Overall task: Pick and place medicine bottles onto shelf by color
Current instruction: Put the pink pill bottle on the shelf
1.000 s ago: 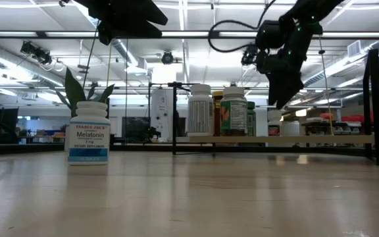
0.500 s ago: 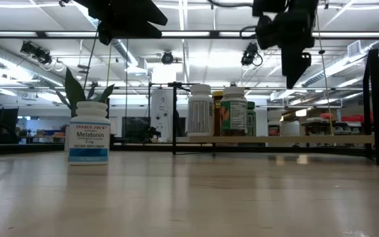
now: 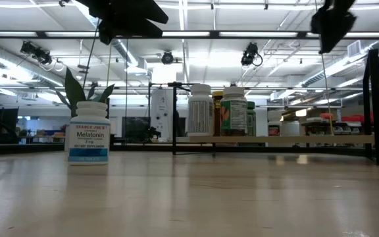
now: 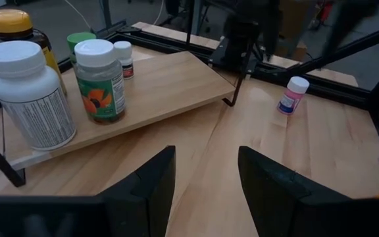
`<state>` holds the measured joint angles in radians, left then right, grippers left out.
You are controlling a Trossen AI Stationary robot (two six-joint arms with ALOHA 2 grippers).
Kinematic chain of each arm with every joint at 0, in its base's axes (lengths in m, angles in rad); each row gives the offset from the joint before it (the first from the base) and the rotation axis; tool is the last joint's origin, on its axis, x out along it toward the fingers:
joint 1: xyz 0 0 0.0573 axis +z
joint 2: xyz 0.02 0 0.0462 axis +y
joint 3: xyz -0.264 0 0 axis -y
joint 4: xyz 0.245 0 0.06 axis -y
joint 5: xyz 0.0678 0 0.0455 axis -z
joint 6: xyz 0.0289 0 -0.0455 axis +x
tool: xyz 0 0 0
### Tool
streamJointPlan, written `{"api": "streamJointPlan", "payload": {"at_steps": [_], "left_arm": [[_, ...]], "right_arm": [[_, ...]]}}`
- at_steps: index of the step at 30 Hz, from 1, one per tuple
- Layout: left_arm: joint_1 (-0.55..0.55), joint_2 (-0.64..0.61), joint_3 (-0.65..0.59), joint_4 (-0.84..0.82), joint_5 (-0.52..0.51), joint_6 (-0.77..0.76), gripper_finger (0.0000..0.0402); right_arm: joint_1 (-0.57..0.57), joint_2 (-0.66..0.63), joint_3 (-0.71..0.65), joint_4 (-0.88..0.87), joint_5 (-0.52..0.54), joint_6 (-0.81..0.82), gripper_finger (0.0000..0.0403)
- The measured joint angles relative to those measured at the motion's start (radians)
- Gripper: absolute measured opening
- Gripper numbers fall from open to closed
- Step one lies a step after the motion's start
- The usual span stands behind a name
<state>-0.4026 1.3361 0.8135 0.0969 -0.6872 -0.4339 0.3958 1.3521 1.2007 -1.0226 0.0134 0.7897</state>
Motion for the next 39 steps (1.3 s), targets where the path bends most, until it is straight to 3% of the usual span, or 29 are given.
{"api": "streamJointPlan", "payload": {"at_steps": [13,19,39], "left_arm": [[-0.01,0.0,0.0,0.027,0.037,-0.058,0.0172],[-0.038,0.0,0.0,0.028,0.037,-0.053,0.0172],[-0.079,0.0,0.0,0.028,0.014,-0.053,0.0172]], "right_arm": [[0.38,0.005,-0.053,-0.127,0.11,0.636,0.0322],[0.459,0.005,-0.135,-0.134,0.117,0.754,0.0322],[0.507,0.005,-0.295,-0.052,0.035,0.886,0.0322]]}}
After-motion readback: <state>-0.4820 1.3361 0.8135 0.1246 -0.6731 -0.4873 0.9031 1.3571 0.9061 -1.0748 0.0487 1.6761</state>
